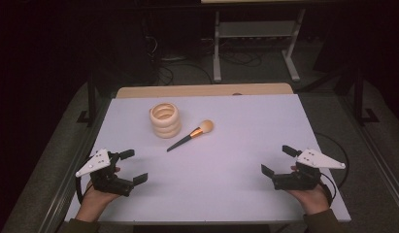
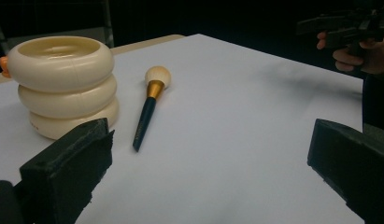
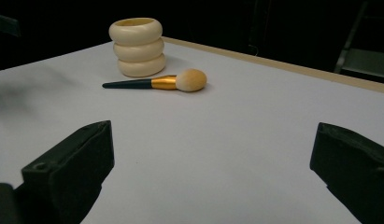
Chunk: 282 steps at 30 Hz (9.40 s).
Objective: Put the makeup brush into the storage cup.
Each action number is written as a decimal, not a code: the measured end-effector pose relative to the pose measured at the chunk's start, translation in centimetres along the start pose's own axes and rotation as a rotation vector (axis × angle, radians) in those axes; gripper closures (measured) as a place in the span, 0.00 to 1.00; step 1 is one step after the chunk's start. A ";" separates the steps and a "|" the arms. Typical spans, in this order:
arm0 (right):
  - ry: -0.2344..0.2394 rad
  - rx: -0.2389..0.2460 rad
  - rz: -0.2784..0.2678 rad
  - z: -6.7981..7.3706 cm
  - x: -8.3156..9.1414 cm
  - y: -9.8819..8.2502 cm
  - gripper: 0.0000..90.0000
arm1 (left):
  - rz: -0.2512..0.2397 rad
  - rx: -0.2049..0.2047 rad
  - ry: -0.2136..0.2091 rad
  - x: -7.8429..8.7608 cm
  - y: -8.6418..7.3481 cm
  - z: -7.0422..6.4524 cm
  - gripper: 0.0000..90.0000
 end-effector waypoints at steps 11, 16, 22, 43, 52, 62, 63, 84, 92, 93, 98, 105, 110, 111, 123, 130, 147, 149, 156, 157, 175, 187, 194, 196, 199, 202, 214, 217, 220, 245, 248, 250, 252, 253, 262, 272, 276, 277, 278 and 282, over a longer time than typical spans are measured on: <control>-0.005 -0.002 0.012 0.1 0.1 0.1 0.00 | 0.029 -0.002 -0.004 -0.9 0.6 0.3 0.00; -0.031 0.017 0.034 0.2 0.0 0.1 0.00 | 0.037 0.001 -0.010 -1.2 0.9 0.4 0.00; -0.038 0.024 0.044 0.3 0.1 0.1 0.00 | 0.059 -0.015 -0.013 -1.7 1.4 0.4 0.00; -0.020 0.033 0.049 0.5 -0.4 0.1 0.00 | 0.068 -0.014 -0.026 -2.9 2.3 0.7 0.00; -0.023 0.025 0.051 0.3 -0.5 0.3 0.00 | 0.060 -0.028 -0.036 -3.6 2.9 0.7 0.00; -0.019 0.031 0.047 0.4 -0.7 0.4 0.00 | 0.052 -0.026 -0.037 -3.9 3.0 1.0 0.00; -0.020 0.030 0.047 0.4 -0.7 0.4 0.00 | 0.050 -0.025 -0.039 -3.9 3.1 1.0 0.00; -0.013 0.027 0.058 0.6 -0.8 0.3 0.00 | 0.034 -0.030 -0.063 -5.4 3.9 1.3 0.00; -0.015 0.024 0.056 0.6 -0.7 0.3 0.00 | 0.033 -0.030 -0.073 -5.9 4.1 1.4 0.00; -0.016 0.024 0.056 0.6 -0.7 0.3 0.00 | 0.037 -0.032 -0.074 -5.9 4.1 1.4 0.00; -0.016 0.023 0.054 0.5 -0.7 0.3 0.00 | 0.034 -0.036 -0.076 -6.3 4.4 1.4 0.00; -0.018 0.023 0.053 0.5 -0.7 0.3 0.00 | 0.023 -0.042 -0.078 -6.8 4.8 1.5 0.00; -0.017 0.025 0.054 0.5 -0.7 0.2 0.00 | 0.024 -0.046 -0.083 -7.2 5.1 1.6 0.00; -0.018 0.027 0.053 0.5 -0.8 0.2 0.00 | 0.027 -0.049 -0.084 -7.3 5.1 1.6 0.00; -0.015 0.024 0.062 0.5 -0.8 0.1 0.00 | 0.029 -0.062 -0.092 -8.5 5.7 1.8 0.00; -0.016 0.022 0.062 0.5 -0.8 0.1 0.00 | 0.030 -0.058 -0.092 -9.1 5.8 2.0 0.00; -0.015 0.030 0.056 0.5 -0.8 0.2 0.00 | 0.048 -0.069 -0.099 -10.9 6.1 2.0 0.00; -0.014 0.030 0.055 0.5 -0.8 0.1 0.00 | 0.050 -0.067 -0.101 -11.1 6.1 2.0 0.00; -0.011 0.034 0.056 0.6 -0.8 0.1 0.00 | 0.055 -0.079 -0.115 -12.1 6.3 2.0 0.00; -0.011 0.034 0.055 0.6 -0.8 0.1 0.00 | 0.055 -0.079 -0.115 -12.1 6.3 2.0 0.00; -0.007 0.032 0.057 0.6 -0.8 0.1 0.00 | 0.049 -0.085 -0.131 -13.9 7.2 2.3 0.00; -0.006 0.028 0.057 0.6 -0.8 0.1 0.00 | 0.054 -0.101 -0.141 -15.3 8.1 2.4 0.00; -0.006 0.029 0.056 0.6 -0.8 0.1 0.00 | 0.050 -0.108 -0.148 -16.1 8.7 2.6 0.00; -0.005 0.028 0.056 0.6 -0.8 0.1 0.00 | 0.045 -0.106 -0.148 -16.4 8.8 2.7 0.00; -0.005 0.022 0.059 0.6 -0.7 0.1 0.00 | 0.043 -0.099 -0.145 -16.7 8.9 2.9 0.00; -0.005 0.022 0.058 0.6 -0.7 0.1 0.00 | 0.042 -0.099 -0.142 -17.0 8.9 3.1 0.00; -0.003 0.025 0.057 0.5 -0.7 0.0 0.00 | 0.040 -0.097 -0.133 -18.3 9.3 3.6 0.00; -0.002 0.025 0.057 0.5 -0.7 0.0 0.00 | 0.039 -0.095 -0.130 -18.5 9.4 3.7 0.00; -0.003 0.025 0.059 0.5 -0.7 0.0 0.00 | 0.042 -0.096 -0.128 -19.0 9.6 3.9 0.00; 0.002 0.023 0.055 0.5 -0.6 0.0 0.00 | 0.222 -0.135 -0.097 -22.2 10.4 4.5 0.07; 0.002 0.022 0.056 0.5 -0.5 0.0 0.00 | 0.250 -0.131 -0.098 -22.5 10.3 4.6 0.11; 0.002 0.022 0.056 0.5 -0.5 0.0 0.00 | 0.275 -0.135 -0.093 -22.7 10.3 4.7 0.15; 0.002 0.020 0.057 0.5 -0.5 0.0 0.00 | 0.298 -0.129 -0.086 -22.9 10.2 4.8 0.16; 0.002 0.019 0.056 0.5 -0.5 0.0 0.00 | 0.309 -0.128 -0.083 -23.0 10.1 4.8 0.16; 0.004 0.018 0.057 0.5 -0.5 0.0 0.00 | 0.386 -0.099 -0.072 -23.6 9.7 5.3 0.23; 0.007 0.016 0.055 0.5 -0.5 0.0 0.00 | 0.473 -0.124 -0.055 -24.2 9.6 5.1 0.30; 0.008 0.016 0.055 0.5 -0.5 0.0 0.00 | 0.507 -0.125 -0.048 -24.5 9.4 5.2 0.34; 0.008 0.016 0.055 0.5 -0.5 0.0 0.00 | 0.507 -0.125 -0.048 -24.5 9.4 5.2 0.34; 0.008 0.016 0.056 0.5 -0.5 0.0 0.00 | 0.517 -0.130 -0.045 -24.5 9.3 5.2 0.34; 0.009 0.016 0.056 0.5 -0.5 0.0 0.00 | 0.541 -0.129 -0.035 -24.7 9.0 5.4 0.38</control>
Point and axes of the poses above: each handheld gripper's, and its own axes: x roughly backward along the jaws, y roughly out of its top, z roughly to its left, the point moved 2 cm from there along -x, roughly forward along the jaws, and after that the axes turned 5 degrees about -x, right-handed, at the moved point
